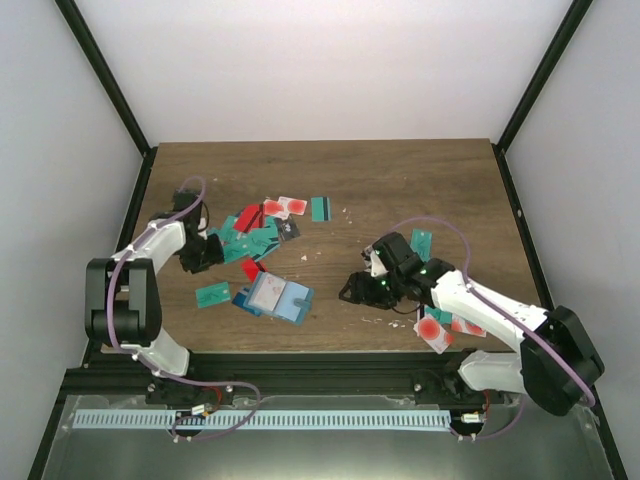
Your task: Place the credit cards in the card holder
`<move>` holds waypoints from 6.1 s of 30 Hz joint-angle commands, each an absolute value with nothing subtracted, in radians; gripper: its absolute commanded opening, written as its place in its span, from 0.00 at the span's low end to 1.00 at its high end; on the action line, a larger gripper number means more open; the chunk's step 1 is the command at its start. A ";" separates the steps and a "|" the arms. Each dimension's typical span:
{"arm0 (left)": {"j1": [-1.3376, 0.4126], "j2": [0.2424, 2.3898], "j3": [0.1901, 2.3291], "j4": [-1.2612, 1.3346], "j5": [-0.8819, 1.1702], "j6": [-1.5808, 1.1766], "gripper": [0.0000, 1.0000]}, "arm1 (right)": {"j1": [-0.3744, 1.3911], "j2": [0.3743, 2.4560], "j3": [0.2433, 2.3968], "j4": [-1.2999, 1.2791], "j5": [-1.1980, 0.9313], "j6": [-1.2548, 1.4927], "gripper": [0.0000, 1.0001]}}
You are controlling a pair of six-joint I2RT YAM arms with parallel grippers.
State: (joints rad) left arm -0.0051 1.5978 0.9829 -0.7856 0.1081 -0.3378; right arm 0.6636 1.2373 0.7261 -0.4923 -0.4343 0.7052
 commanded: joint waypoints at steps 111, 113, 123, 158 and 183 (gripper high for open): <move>-0.212 2.060 1.146 -0.703 0.449 -0.241 0.41 | 0.700 2.386 1.649 -0.059 -0.687 1.118 0.55; -0.214 2.057 1.130 -0.693 0.466 -0.241 0.40 | 0.687 2.365 1.594 -0.005 -0.698 1.114 0.54; -0.215 2.040 1.147 -0.689 0.478 -0.271 0.40 | 0.655 2.300 1.496 -0.021 -0.691 1.053 0.14; -0.434 1.129 1.030 -0.648 0.765 -0.321 0.38 | 0.554 1.383 1.022 -0.444 -1.026 0.092 0.01; -0.706 1.125 1.045 -0.672 0.947 -0.240 0.29 | 0.678 1.130 0.877 -0.322 -1.195 0.205 0.01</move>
State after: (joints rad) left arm -0.6861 1.1061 1.0077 -0.6460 0.9131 -0.2775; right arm 0.6659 1.1339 0.8646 -0.3496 -1.1778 0.1932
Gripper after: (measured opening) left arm 0.318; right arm 0.025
